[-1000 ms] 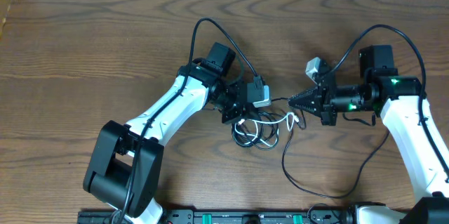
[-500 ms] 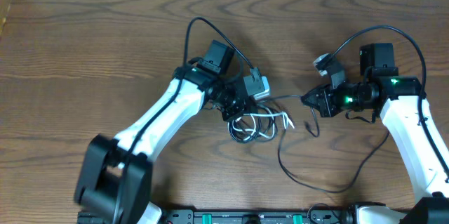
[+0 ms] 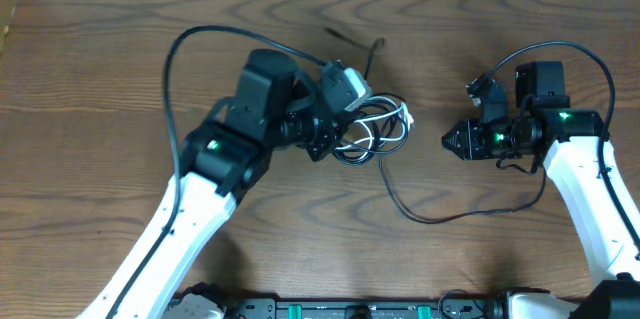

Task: Untangle cables

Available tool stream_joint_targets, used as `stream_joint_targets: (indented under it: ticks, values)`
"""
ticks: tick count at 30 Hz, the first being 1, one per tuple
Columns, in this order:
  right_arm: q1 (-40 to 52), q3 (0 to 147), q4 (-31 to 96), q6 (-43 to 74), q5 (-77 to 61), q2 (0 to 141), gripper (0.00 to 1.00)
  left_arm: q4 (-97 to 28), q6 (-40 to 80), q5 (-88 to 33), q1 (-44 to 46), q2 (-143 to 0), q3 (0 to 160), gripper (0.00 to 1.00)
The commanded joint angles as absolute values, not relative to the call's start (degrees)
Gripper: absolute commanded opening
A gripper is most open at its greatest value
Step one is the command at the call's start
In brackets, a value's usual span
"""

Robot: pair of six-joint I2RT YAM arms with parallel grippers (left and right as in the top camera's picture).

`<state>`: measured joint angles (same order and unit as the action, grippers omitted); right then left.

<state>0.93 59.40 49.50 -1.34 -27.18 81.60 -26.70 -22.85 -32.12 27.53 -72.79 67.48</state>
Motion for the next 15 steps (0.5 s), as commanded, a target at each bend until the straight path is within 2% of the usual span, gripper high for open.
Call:
stream_joint_targets:
  ticks: [1,5,8,12,15]
  values:
    - [0.84,59.27,49.54,-0.47,-28.47,80.75,0.42,-26.44,-19.99,-31.83,27.31,-70.35,68.55,0.07]
    - [0.86,59.27,49.54,-6.33,-37.74,80.75,0.52,-26.55,-19.94,-29.12,27.31,-70.5,68.53,0.08]
    - [0.99,59.27,49.95,-16.99,-52.69,80.75,0.57,-26.41,-15.33,-21.23,27.31,-70.96,68.53,0.08]
    - [1.72,59.27,49.28,-21.5,-60.34,80.75,0.57,-26.44,-9.58,-12.53,27.31,-71.05,68.53,0.07]
    - [2.17,59.27,48.23,-21.5,-62.15,80.75,0.58,-26.44,-8.86,-11.7,27.31,-71.05,68.53,0.07]
